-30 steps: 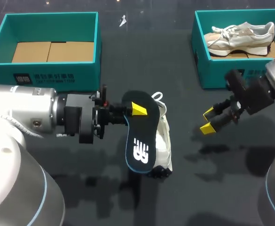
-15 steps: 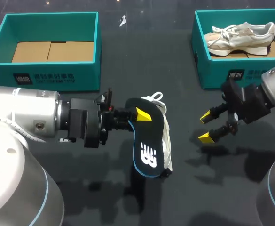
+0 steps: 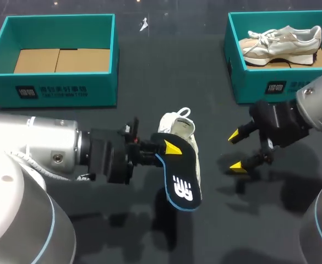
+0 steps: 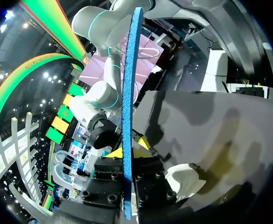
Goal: Take the shoe out of the shoebox, open the shoe tongue, remove and reinsert the insole, then place the shoe into the shoebox
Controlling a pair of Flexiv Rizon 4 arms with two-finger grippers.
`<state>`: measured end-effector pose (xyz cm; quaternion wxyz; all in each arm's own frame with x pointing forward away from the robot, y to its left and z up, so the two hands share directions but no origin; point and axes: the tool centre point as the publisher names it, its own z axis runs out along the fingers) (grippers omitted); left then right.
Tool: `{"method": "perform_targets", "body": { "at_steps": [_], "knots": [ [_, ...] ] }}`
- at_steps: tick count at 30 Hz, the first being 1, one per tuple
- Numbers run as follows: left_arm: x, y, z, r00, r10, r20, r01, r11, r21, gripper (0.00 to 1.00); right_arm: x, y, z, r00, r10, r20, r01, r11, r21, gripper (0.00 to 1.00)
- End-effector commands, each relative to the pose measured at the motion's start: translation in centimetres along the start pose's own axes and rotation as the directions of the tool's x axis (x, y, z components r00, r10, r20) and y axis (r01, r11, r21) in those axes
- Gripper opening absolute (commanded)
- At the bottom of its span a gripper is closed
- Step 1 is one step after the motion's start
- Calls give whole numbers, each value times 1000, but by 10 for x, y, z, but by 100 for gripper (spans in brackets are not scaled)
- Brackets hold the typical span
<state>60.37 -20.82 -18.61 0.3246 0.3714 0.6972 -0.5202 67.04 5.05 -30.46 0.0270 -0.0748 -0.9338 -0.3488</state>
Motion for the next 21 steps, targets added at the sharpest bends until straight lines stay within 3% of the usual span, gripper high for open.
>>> {"method": "perform_targets", "body": {
  "at_steps": [1, 13, 15, 21],
  "knots": [
    [8, -1, 4, 1000, -16, -7, 16, 1000, -20, 0, -4, 2, 21, 999, -15, 42, 13, 999, 51, 100],
    [8, -1, 4, 1000, -16, -7, 16, 1000, -20, 0, -4, 1, 26, 999, -23, 33, 21, 996, 85, 100],
    [16, 6, 12, 1000, -11, -17, 10, 997, -76, 0, -5, 1, 34, 999, -25, 23, 24, 997, 70, 100],
    [27, 16, 14, 999, -33, 5, 33, 994, -107, 0, -4, 0, 50, 1000, 7, 17, -9, 996, 84, 100]
  ]
}}
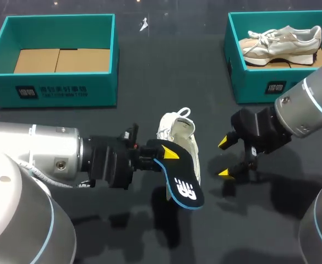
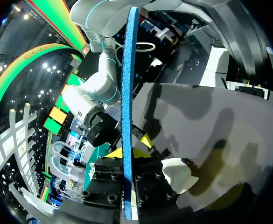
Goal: Take the shoe out of the shoebox, open the shoe tongue, remove and reinsert the insole, then place the shoe into the shoebox
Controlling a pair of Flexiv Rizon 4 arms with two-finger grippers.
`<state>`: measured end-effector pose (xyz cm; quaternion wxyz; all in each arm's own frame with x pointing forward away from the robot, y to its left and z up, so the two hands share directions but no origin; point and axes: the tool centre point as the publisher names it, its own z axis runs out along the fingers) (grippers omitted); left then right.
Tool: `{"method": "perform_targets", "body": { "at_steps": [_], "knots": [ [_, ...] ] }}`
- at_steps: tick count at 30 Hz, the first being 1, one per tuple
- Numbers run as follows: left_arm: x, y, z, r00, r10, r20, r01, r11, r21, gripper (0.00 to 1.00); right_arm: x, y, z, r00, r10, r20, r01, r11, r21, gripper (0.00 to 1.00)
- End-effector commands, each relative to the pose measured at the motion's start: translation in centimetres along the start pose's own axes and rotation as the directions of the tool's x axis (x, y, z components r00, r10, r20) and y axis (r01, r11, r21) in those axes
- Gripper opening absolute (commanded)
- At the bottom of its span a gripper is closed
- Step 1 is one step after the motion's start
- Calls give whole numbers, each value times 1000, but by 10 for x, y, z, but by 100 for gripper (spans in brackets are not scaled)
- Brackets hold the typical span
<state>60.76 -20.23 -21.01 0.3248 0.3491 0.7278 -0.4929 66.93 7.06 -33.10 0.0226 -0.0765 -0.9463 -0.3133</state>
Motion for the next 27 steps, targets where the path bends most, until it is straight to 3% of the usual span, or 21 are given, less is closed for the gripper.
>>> {"method": "perform_targets", "body": {
  "at_steps": [1, 27],
  "knots": [
    [8, 0, 13, 1000, 4, 23, -4, 1000, -23, 0, -5, 5, 19, 1000, 14, 7, -14, 1000, 25, 100],
    [19, 17, 10, 997, -63, 32, 65, 997, -46, 0, 8, 14, 38, 998, 19, 67, -23, 998, 63, 100]
  ]
}}
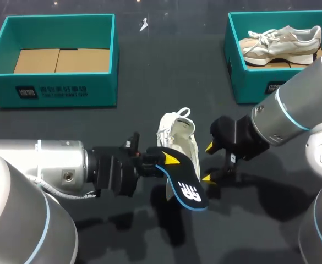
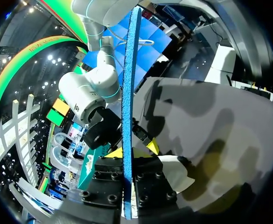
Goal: Take the shoe out of the shoebox, open the shoe tongue, remove and reinsert the insole, then place the shoe into the shoebox
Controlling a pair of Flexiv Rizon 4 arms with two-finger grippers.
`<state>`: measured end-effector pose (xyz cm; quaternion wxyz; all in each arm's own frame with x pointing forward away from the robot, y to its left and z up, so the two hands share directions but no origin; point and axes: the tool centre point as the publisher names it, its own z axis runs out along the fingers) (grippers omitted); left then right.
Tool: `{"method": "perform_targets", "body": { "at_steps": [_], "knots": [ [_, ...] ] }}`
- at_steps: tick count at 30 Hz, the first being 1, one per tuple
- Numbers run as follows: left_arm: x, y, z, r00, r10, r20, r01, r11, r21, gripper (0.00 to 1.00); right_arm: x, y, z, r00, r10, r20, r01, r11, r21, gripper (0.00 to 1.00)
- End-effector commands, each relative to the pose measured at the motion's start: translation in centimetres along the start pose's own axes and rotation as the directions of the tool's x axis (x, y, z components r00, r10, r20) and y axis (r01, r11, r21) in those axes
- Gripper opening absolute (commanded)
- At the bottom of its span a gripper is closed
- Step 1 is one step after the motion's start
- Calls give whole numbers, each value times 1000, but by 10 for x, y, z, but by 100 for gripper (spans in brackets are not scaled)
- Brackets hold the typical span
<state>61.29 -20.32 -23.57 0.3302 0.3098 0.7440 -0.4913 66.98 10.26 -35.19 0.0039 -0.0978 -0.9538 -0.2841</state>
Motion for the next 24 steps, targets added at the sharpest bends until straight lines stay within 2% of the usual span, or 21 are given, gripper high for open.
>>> {"method": "perform_targets", "body": {
  "at_steps": [1, 9, 24],
  "knots": [
    [2, 0, 1, 1000, -3, -6, 3, 1000, 0, 0, 7, 1, 2, 1000, -11, 14, 11, 1000, 10, 100],
    [5, 0, 3, 1000, -17, -18, 17, 1000, 6, 0, 10, 3, 3, 998, -56, 14, 55, 998, 21, 100],
    [5, 0, 4, 999, -48, -24, 48, 999, 1, 0, 9, 1, 5, 999, -42, -7, 42, 999, 18, 100]
  ]
}}
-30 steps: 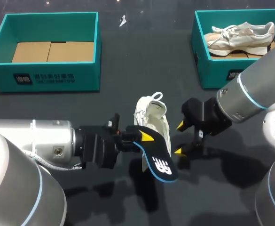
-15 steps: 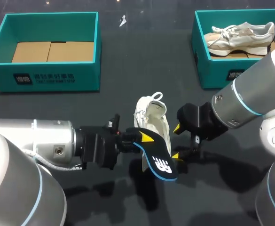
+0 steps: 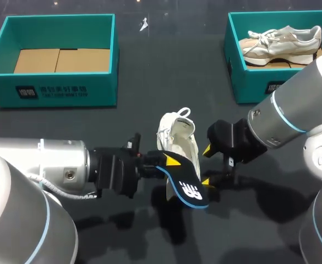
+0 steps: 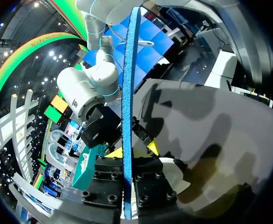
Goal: Take the shoe out of the shoebox, open the shoe tongue, remove and reinsert the insole, then place the shoe into the shoebox
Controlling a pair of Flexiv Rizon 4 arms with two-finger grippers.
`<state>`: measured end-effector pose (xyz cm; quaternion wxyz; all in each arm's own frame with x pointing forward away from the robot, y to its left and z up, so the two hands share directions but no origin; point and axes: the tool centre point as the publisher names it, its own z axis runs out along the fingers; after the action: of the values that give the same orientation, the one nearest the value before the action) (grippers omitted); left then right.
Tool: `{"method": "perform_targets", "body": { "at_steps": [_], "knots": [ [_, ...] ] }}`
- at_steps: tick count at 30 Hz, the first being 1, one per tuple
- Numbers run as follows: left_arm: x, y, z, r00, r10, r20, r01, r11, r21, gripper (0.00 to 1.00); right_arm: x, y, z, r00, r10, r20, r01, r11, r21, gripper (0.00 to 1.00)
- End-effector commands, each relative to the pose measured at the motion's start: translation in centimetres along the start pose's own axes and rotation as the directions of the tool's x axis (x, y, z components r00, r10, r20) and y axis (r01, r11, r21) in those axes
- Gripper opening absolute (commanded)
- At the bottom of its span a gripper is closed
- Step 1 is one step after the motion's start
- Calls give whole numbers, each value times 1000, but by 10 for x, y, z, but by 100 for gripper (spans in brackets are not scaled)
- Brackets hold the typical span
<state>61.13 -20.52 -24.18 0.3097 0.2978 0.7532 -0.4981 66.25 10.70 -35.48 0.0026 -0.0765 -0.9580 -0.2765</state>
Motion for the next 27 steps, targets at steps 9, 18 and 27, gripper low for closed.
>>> {"method": "perform_targets", "body": {
  "at_steps": [9, 18, 27],
  "knots": [
    [1, 1, 2, 999, -45, -11, 45, 999, 21, 0, 1, 0, 0, 1000, 0, 1, 0, 1000, 2, 100],
    [-8, 2, -2, 988, -152, -42, 155, 981, 115, 0, 1, 0, 0, 1000, 0, 1, 0, 1000, 2, 100],
    [-6, -2, 3, 981, -183, -63, 192, 964, 182, 0, 1, 0, 0, 1000, 0, 1, 0, 1000, 2, 100]
  ]
}}
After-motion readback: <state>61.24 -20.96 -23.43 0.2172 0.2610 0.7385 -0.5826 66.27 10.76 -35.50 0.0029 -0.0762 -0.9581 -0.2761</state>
